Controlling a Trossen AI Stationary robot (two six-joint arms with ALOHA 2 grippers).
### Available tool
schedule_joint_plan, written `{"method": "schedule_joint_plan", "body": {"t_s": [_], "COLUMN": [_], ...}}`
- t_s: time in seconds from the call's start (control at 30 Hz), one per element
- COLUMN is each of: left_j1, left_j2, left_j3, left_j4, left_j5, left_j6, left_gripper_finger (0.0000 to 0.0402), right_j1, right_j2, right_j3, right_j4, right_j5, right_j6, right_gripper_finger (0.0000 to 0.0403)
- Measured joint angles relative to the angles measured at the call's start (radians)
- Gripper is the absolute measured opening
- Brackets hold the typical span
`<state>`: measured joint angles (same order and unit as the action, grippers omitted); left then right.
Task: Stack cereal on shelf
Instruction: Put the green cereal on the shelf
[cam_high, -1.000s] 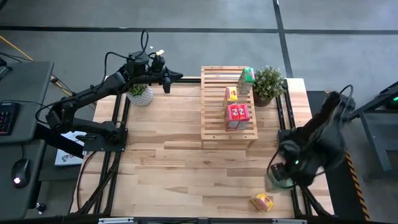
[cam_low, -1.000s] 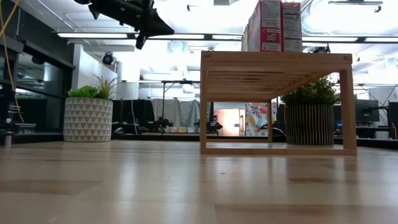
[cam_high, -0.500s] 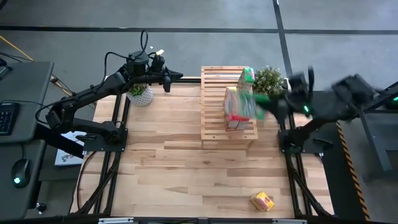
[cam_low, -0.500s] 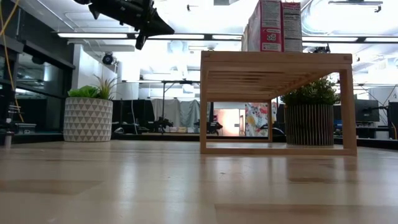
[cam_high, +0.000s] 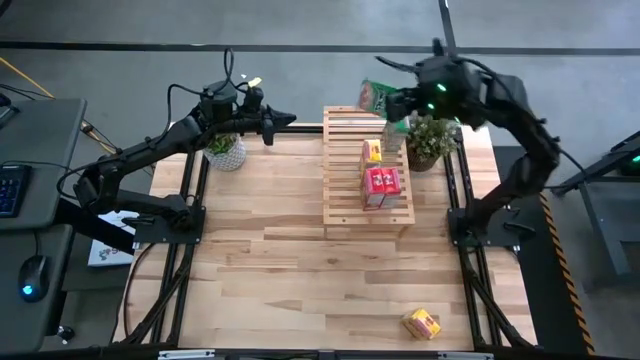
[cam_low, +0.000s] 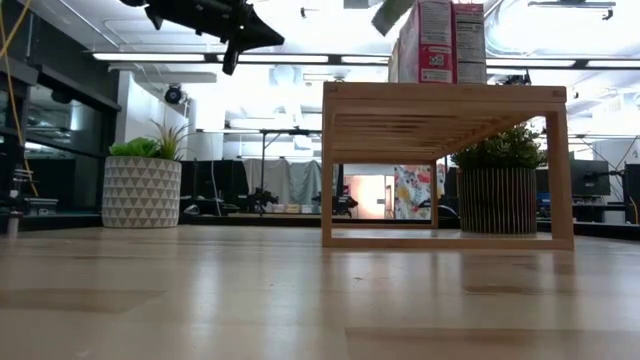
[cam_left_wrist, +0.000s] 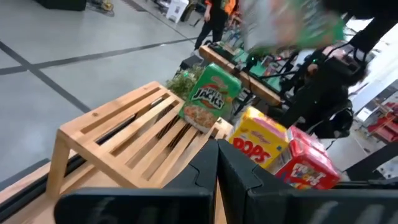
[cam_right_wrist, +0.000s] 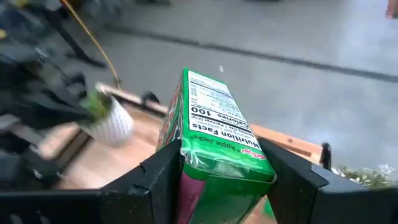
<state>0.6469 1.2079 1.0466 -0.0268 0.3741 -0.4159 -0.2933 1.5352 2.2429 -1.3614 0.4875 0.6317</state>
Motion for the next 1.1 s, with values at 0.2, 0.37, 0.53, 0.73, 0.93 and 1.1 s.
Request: {"method": "schedule_joint_plan", "body": {"t_s": [0.2,0.37,0.53,0.73,0.93,1.1], "left_j1": [-0.001,-0.001,-0.001,0.001,0.002,0.002], "left_j2": [0.000,0.000,0.000,0.000,0.000,0.000], "left_j3": [0.000,0.000,0.000,0.000,0.000,0.000], "left_j4": [0.004,0.005,0.010,0.011,0.011,0.011], "left_j5": [-0.042,-0.126,-0.145,-0.183,-0.184,-0.184], "left_j6": [-0.026,-0.090,-0.132,-0.122,-0.066,-0.045], "left_gripper_finger": [0.0000,0.0000,0.0000,0.0000,0.0000,0.0000], "right_j1": [-0.187,-0.267,-0.318,-0.329,-0.329,-0.310], "right_j2": [0.127,0.197,0.253,0.269,0.270,0.270], "right_j3": [0.000,0.000,0.000,0.000,0.000,0.000], "right_j4": [-0.060,-0.077,-0.138,-0.144,-0.183,-0.198], "right_j5": [-0.242,-0.264,-0.354,-0.379,-0.394,-0.418], "right_j6": [-0.197,-0.316,-0.327,-0.299,-0.186,-0.113], "right_gripper_finger": [0.0193,0.0193,0.0193,0.0193,0.0193,0.0193]}}
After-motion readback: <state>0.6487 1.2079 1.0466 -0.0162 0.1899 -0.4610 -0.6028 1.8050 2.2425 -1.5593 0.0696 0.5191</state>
